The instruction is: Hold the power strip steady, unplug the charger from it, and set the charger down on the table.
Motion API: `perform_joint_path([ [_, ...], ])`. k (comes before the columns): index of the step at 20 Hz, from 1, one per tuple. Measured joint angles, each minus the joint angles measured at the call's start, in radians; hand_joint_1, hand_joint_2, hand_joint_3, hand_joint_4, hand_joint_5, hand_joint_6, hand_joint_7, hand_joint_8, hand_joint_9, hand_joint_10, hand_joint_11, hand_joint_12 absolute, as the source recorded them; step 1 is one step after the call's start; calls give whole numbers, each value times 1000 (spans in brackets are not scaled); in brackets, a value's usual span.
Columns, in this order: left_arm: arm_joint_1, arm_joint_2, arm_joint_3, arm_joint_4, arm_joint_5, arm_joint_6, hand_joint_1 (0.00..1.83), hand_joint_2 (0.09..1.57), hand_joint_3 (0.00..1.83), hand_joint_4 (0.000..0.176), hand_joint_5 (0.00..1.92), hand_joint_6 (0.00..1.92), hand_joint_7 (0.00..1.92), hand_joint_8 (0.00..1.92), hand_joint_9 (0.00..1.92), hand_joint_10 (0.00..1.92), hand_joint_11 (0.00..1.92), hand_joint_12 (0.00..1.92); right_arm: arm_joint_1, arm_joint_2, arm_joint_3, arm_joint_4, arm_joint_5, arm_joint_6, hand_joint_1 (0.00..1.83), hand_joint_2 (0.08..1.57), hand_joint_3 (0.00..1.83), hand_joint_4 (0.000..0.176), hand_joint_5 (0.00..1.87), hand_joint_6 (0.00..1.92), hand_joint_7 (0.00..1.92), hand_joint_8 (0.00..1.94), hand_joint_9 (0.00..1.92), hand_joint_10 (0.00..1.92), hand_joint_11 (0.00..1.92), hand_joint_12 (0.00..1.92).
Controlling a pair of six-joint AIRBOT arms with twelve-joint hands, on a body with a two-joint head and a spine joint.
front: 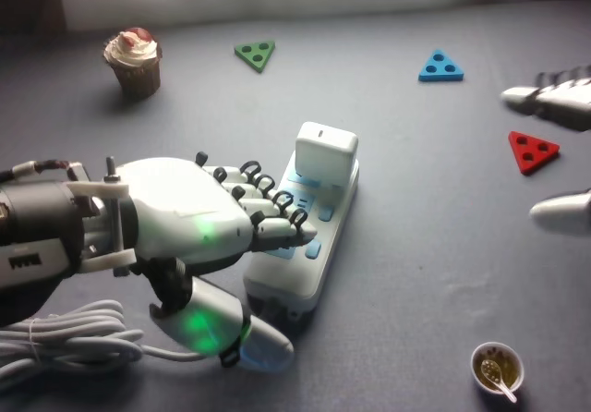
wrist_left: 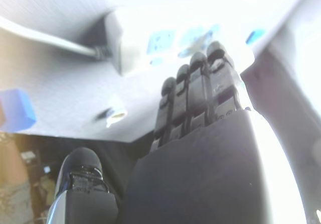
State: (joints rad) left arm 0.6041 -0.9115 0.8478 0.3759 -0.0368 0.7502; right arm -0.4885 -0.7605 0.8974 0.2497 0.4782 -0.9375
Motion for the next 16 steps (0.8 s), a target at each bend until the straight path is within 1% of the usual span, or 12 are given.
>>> perform_joint_path([
  [1, 6, 0, 0, 0, -1, 0, 0, 1056, 1, 0, 79, 6, 97, 7, 85, 7, 56, 65, 27, -13, -3, 0, -33, -5, 667, 1124, 0, 0, 130, 4, 222, 4, 214, 5, 216, 82],
  [2, 9, 0, 0, 0, 0, 0, 0, 1055, 1, 0, 68, 2, 90, 3, 81, 5, 53, 63, 65, -26, -8, 24, -74, -34, 717, 1120, 0, 0, 145, 7, 235, 8, 225, 7, 221, 82],
  [3, 10, -3, 3, 0, -1, 0, 0, 1055, 0, 0, 54, 0, 80, 0, 72, 0, 40, 57, 97, -42, -6, 61, -111, -38, 749, 1116, 0, 0, 172, 13, 264, 14, 251, 14, 247, 91],
  [4, 10, -10, 6, 0, -1, 1, 0, 1057, 2, 0, 61, 4, 84, 2, 72, 1, 36, 54, 114, -59, 2, 100, -129, -62, 756, 1128, 2, 0, 181, 13, 269, 12, 259, 13, 261, 96],
  [5, 10, -14, 13, 0, -1, 1, 0, 1059, 2, 0, 63, 4, 86, 3, 74, 2, 38, 55, 122, -76, 11, 142, -143, -98, 811, 1125, 0, 0, 202, 17, 276, 11, 260, 11, 259, 94],
  [6, 10, -20, 16, 0, 0, 3, 0, 1058, 2, 0, 64, 5, 86, 3, 77, 3, 44, 57, 122, -90, 21, 166, -154, -107, 822, 1129, 1, 0, 211, 18, 279, 11, 260, 9, 262, 95],
  [7, 10, -27, 16, 0, 0, 4, 0, 1055, 0, 0, 65, 5, 86, 2, 73, 1, 48, 58, 124, -106, 31, 178, -166, -129, 806, 1133, 1, 0, 226, 8, 298, 6, 285, 6, 298, 106],
  [9, 10, -53, 23, 0, -2, 5, 0, 1053, 0, 0, 78, 8, 98, 7, 85, 5, 56, 61, 137, -137, 42, 209, -174, -164, 801, 1151, 7, 0, 212, 0, 304, 3, 297, 5, 305, 107],
  [11, 13, -59, 23, 0, -4, 5, 0, 1054, 0, 0, 75, 5, 94, 3, 80, 2, 51, 58, 145, -167, 54, 229, -167, -190, 819, 1155, 5, 0, 217, 6, 317, 6, 313, 9, 317, 110],
  [12, 17, -63, 23, 0, -3, 5, 0, 1051, 0, 0, 46, 0, 65, 0, 54, 0, 23, 45, 148, -180, 61, 248, -164, -205, 814, 1161, 6, 0, 207, 1, 313, 3, 307, 5, 313, 109],
  [14, 31, -70, 26, 0, 3, 5, 0, 1049, 0, 0, 54, 6, 70, 5, 59, 5, 38, 51, 152, -206, 84, 297, -160, -228, 837, 1157, 1, 0, 220, 5, 320, 4, 312, 5, 317, 110],
  [16, 36, -71, 27, -2, -3, 5, 0, 1054, 1, 0, 60, 7, 77, 6, 64, 5, 40, 51, 155, -226, 101, 309, -152, -243, 801, 1171, 6, 0, 230, 6, 332, 6, 324, 7, 319, 111],
])
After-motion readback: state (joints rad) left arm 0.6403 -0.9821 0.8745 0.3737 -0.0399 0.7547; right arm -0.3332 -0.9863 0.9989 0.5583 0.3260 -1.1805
